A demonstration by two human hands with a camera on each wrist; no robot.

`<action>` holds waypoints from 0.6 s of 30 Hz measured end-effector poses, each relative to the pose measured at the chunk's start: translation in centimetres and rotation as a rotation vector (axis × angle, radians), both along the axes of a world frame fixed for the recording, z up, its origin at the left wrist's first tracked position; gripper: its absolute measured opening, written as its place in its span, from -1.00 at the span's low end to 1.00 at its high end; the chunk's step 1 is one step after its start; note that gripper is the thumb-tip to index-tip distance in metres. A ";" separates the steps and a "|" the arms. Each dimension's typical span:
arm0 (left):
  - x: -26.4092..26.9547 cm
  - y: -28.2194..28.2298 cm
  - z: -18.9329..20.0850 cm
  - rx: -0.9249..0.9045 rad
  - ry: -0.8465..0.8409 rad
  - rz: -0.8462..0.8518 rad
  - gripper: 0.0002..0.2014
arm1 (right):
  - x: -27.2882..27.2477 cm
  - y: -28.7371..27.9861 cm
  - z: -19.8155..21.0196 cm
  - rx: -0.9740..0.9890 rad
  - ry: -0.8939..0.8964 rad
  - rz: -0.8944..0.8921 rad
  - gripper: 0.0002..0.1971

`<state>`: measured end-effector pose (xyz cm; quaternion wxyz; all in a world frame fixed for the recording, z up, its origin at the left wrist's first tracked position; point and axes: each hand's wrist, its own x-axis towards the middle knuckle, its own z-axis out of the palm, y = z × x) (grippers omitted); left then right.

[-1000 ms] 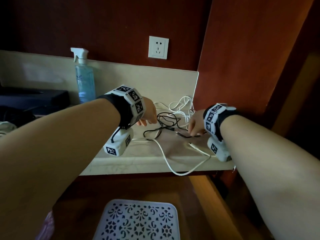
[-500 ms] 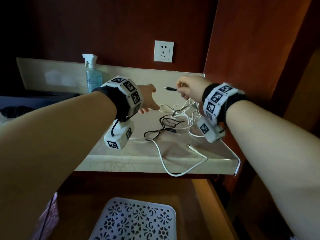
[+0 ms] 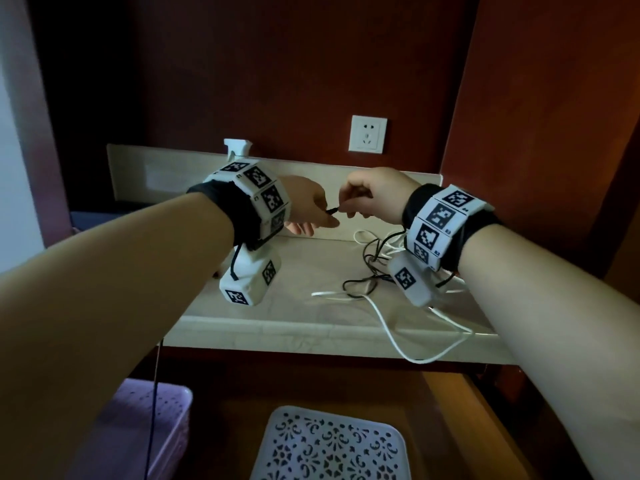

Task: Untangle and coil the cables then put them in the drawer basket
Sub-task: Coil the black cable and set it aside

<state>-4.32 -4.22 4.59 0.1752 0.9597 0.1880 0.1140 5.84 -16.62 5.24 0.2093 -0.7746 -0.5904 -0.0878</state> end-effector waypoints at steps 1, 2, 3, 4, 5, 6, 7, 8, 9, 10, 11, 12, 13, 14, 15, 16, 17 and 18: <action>-0.7 0.5 0.0 -0.009 -0.027 0.017 -0.75 | -0.8 0.7 0.0 0.009 0.016 0.004 -0.98; -1.4 1.2 0.0 -0.015 -0.058 0.030 -0.73 | -1.6 1.4 0.0 0.012 0.028 0.010 -0.98; -2.1 1.8 -0.1 -0.015 -0.077 0.035 -0.72 | -2.5 2.0 0.0 0.009 0.039 0.012 -0.98; -2.9 2.5 -0.1 -0.004 -0.077 0.028 -0.71 | -3.3 2.5 0.0 0.007 0.056 0.009 -0.96; -3.7 3.1 -0.2 0.023 -0.057 0.013 -0.71 | -4.0 3.0 0.0 0.013 0.080 0.002 -0.92; -4.4 3.6 -0.1 0.062 -0.031 -0.006 -0.75 | -4.6 3.4 0.0 0.024 0.109 -0.005 -0.87; -5.1 4.1 -0.1 0.102 -0.008 -0.023 -0.81 | -5.2 3.8 0.0 0.030 0.132 -0.016 -0.84; -5.9 4.5 0.0 0.131 0.008 -0.038 -0.86 | -5.7 4.2 -0.1 0.018 0.134 -0.036 -0.82; -6.6 4.9 0.1 0.147 0.016 -0.056 -0.88 | -6.1 4.5 -0.3 -0.017 0.090 -0.080 -0.81; -7.3 5.4 0.2 0.159 0.020 -0.074 -0.88 | -6.5 4.7 -0.5 -0.070 0.012 -0.134 -0.81; -8.0 5.9 0.2 0.168 0.025 -0.081 -0.85 | -6.6 4.9 -0.8 -0.138 -0.079 -0.195 -0.85; -8.8 6.4 0.2 0.167 0.036 -0.081 -0.83 | -6.7 4.8 -1.2 -0.205 -0.150 -0.253 -0.90; -9.5 7.1 0.2 0.160 0.054 -0.077 -0.82 | -6.7 4.7 -1.5 -0.264 -0.182 -0.313 -0.88; -10.2 7.8 0.0 0.147 0.078 -0.068 -0.82 | -6.5 4.5 -2.0 -0.297 -0.176 -0.372 -0.83; -10.9 8.4 -0.1 0.131 0.100 -0.057 -0.83 | -6.4 4.2 -2.3 -0.303 -0.136 -0.428 -0.79; -11.5 9.1 -0.3 0.106 0.114 -0.046 -0.84 | -6.3 4.0 -2.5 -0.277 -0.085 -0.475 -0.77; -12.0 9.7 -0.6 0.057 0.114 -0.039 -0.84 | -6.4 3.8 -2.6 -0.224 -0.036 -0.509 -0.77; -12.4 10.3 -0.9 -0.022 0.098 -0.036 -0.84 | -6.6 3.6 -2.5 -0.137 0.000 -0.531 -0.77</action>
